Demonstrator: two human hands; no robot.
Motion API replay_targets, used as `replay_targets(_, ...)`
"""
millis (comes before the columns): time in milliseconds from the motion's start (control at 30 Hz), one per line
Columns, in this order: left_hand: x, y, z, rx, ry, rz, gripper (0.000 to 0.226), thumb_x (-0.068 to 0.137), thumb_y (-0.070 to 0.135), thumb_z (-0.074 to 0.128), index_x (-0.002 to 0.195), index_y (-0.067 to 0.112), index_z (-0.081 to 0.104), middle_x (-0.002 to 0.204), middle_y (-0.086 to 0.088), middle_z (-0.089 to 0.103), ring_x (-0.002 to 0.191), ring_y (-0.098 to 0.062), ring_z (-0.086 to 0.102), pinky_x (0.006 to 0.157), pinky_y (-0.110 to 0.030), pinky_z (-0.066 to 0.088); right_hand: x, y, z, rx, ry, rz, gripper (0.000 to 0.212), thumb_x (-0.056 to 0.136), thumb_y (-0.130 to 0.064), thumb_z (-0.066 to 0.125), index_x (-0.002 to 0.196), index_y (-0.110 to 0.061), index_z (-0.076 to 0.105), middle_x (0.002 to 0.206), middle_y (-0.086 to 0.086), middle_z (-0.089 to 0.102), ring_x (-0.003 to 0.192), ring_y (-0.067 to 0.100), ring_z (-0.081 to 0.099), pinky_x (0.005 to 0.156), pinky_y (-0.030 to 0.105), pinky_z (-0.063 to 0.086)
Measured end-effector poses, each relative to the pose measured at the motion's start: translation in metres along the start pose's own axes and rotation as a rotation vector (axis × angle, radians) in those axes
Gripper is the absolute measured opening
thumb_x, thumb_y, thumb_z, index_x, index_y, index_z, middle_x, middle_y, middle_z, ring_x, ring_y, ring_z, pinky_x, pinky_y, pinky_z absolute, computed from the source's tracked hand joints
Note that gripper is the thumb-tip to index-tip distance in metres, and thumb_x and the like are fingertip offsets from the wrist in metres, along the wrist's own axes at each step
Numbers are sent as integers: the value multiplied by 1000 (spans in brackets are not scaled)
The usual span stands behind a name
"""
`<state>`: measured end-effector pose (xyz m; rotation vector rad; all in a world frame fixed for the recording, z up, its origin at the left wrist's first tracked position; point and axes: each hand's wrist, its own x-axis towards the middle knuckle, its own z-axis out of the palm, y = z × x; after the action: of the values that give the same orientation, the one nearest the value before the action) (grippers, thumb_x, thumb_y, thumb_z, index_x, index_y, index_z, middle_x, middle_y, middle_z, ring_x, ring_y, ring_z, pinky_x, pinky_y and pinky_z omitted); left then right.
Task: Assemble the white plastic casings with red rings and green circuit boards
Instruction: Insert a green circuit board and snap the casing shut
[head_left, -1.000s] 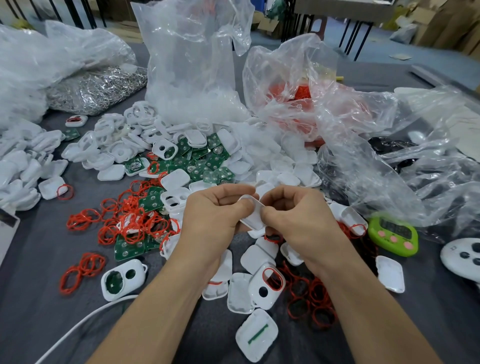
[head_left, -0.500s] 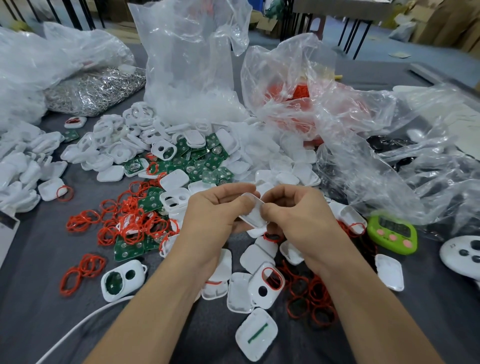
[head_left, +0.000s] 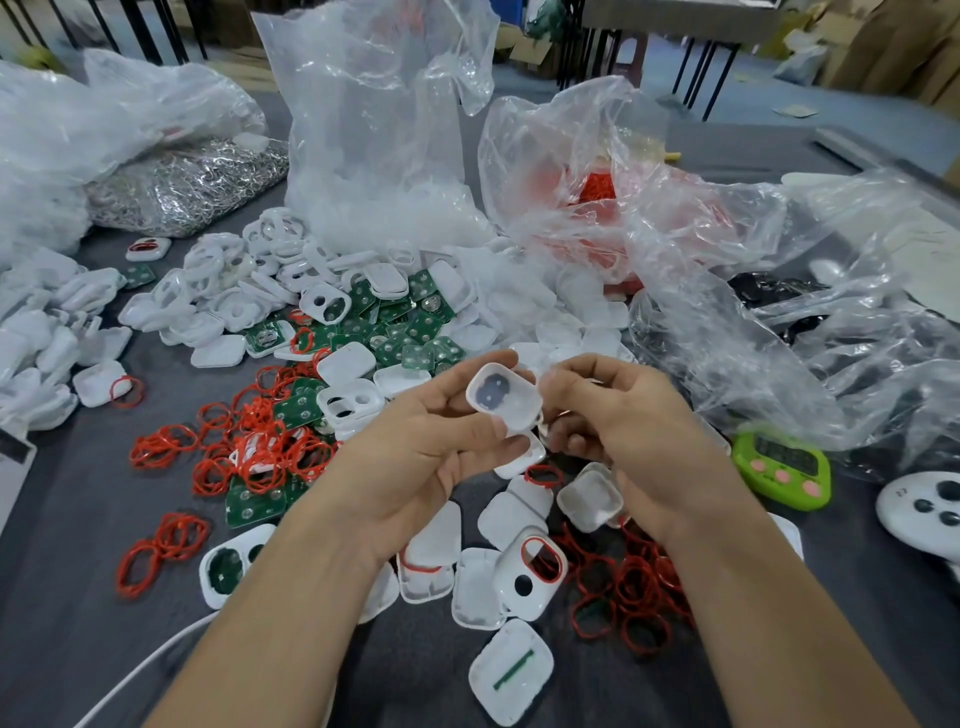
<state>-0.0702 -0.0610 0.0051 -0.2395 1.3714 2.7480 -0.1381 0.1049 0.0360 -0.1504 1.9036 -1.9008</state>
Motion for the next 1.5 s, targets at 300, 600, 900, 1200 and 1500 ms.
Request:
replay_targets(300, -2, 21, -21, -150, 65, 79, 46, 76, -4, 60, 115, 12, 78, 123, -10, 73, 104, -19, 74, 82, -31, 61, 5, 8, -13, -853, 130, -325, 18, 79, -14, 76, 74, -31, 76, 66, -25, 68, 63, -3, 62, 59, 6, 42)
replay_targets(600, -13, 42, -42, -257, 69, 157, 42, 89, 13, 58, 129, 14, 71, 112, -9, 72, 111, -24, 71, 93, -39, 60, 23, 8, 66, -931, -86, -496, 24, 87, -14, 70, 104, -28, 80, 77, -24, 58, 67, -10, 55, 66, 0, 34)
replay_targets(900, -22, 61, -65, -391, 173, 248, 48, 89, 15, 59, 137, 12, 63, 106, -8, 74, 102, -23, 74, 86, -36, 61, 94, -16, 106, -1320, -164, -300, 40, 93, -5, 59, 129, -20, 65, 130, 5, 67, 117, 25, 62, 97, 31, 51)
replay_targets(1200, -15, 53, -57, -364, 147, 171, 45, 88, 14, 60, 132, 11, 68, 105, -11, 73, 102, -24, 74, 85, -36, 61, 85, -13, 74, -779, 31, -339, 18, 74, -8, 84, 75, -25, 77, 68, -7, 72, 62, 8, 65, 60, 19, 51)
replay_targets(1500, -6, 31, -32, -233, 108, 26, 50, 83, 11, 61, 133, 7, 65, 110, -16, 70, 99, -28, 73, 92, -38, 60, 22, 4, 18, 38, -59, -237, 26, 76, 11, 75, 75, -15, 79, 89, 13, 77, 87, 24, 75, 84, 35, 61)
